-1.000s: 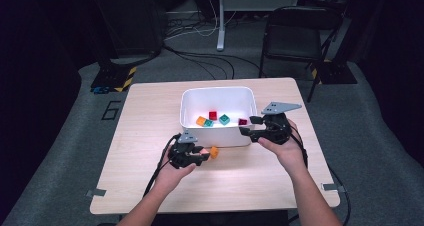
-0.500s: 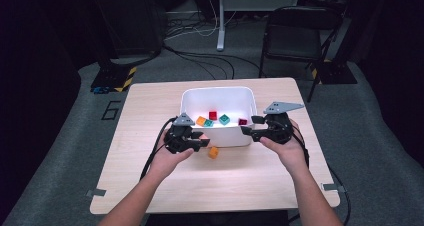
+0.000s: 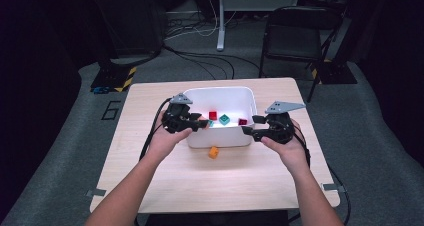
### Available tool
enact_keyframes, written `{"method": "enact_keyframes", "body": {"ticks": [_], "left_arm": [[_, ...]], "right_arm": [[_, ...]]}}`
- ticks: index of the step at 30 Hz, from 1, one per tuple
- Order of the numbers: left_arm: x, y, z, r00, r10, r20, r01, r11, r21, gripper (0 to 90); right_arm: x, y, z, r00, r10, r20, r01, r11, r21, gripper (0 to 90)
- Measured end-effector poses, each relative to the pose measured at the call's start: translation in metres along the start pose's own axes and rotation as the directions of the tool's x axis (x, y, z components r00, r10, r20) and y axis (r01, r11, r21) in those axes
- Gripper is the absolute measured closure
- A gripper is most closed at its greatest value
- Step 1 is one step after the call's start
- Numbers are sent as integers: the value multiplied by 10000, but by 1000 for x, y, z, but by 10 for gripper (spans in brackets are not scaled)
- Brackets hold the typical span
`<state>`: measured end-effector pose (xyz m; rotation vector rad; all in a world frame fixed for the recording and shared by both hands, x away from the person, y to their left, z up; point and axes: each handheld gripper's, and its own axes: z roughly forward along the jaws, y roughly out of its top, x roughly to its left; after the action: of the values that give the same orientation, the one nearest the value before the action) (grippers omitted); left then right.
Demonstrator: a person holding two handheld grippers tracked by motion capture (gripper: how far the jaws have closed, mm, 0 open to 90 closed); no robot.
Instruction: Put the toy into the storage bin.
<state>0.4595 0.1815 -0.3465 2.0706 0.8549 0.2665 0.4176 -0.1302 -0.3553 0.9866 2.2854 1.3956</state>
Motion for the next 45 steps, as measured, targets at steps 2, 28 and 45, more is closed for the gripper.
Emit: {"method": "enact_keyframes", "body": {"ticks": [2,28,45], "left_arm": [[5,6,1,9999,31,-103,-31,10000,26,587],[38,44,61,9989,-431,-177,434,9989,167,587],[45,61,100,9986,-476,-219,487,9972,561,586]], "right_arm": [[0,0,0,10000,-9,9,9,10000,22,400],[0,0,-1,9998,-185,-44,185,9998,-86,404],[-3,0,-4,9999,-152,-32,151,9996,-229,402]]}}
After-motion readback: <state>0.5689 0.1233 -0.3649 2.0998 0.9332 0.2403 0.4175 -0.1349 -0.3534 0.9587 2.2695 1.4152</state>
